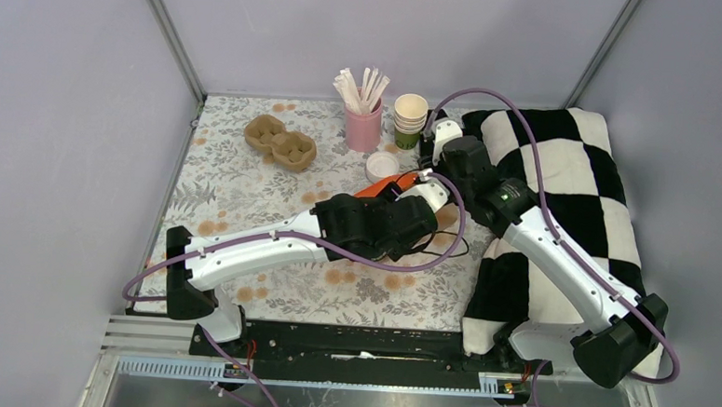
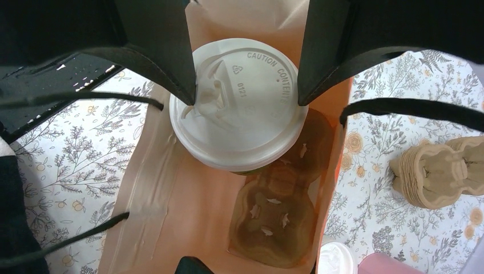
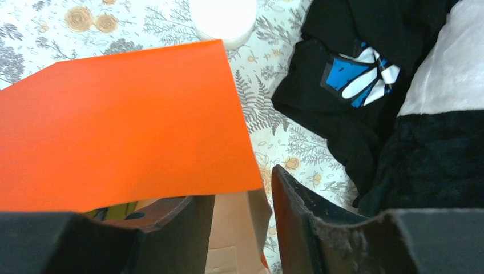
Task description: Pack the takeout coffee
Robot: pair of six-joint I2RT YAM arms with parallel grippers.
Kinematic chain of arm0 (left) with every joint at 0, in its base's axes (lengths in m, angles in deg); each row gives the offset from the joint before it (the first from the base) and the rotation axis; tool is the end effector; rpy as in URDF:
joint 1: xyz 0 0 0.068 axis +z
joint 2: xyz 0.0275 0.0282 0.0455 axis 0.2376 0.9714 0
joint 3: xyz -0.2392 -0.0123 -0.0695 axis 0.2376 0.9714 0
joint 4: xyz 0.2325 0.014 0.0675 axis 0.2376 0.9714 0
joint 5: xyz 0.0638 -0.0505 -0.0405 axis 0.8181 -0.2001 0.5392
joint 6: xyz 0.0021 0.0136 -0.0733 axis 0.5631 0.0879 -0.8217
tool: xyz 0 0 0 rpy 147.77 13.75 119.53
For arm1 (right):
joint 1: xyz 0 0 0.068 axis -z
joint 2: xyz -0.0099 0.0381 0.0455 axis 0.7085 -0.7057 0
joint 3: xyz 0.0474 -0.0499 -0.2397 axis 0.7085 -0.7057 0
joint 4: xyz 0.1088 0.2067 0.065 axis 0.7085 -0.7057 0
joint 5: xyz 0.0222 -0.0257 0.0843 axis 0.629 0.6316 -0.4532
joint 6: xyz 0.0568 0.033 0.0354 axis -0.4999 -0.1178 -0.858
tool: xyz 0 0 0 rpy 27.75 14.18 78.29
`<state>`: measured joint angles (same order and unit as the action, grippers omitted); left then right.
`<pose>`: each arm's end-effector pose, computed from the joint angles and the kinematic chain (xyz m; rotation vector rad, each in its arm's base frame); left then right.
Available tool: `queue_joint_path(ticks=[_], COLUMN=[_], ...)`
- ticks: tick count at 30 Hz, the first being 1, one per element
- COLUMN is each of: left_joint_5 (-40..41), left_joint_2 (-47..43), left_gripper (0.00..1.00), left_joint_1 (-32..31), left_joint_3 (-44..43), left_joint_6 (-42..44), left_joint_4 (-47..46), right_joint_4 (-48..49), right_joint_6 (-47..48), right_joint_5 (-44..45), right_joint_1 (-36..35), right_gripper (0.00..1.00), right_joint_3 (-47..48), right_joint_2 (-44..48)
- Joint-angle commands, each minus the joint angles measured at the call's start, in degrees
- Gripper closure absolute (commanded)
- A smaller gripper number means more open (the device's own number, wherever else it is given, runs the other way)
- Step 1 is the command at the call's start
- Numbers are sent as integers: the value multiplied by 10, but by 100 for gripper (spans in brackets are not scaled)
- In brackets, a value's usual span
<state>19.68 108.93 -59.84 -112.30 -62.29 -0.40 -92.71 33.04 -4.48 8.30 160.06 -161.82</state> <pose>0.1232 -0.2995 0.3314 0.9222 2.1281 -0.0582 0.2376 0.1627 0.3293 -0.5483 2.0403 0.1808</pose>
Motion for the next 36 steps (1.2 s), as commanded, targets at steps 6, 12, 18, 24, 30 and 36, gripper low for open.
queue_joint_path(ticks=[6,12,18,24,30,36], left_joint_5=[-7,4,4,17,53,94], left_joint_2=[6,8,-5,-6,-3,-6], left_gripper=[54,54,54,55,56,56], left_joint_1=[-3,-2,-2,-3,-3,-3], left_joint_3=[-22,-24,-2,10,27,48], left_joint_6=[10,25,43,49,63,65], left_joint_4=[3,21,21,21,23,8], right_joint_4=[36,-19,-8,-19,-26,-38], right_joint_6=[-18,-39,-39,-86,-111,-119], right_joint_5=[-59,-95,-87,-86,-87,-110], right_joint_1=[25,24,24,24,24,24], right_gripper=[79,100,100,100,100,100], right_joint_3=[9,67,59,93,107,118], right_joint_2=[-3,-16,1,-7,-12,-29])
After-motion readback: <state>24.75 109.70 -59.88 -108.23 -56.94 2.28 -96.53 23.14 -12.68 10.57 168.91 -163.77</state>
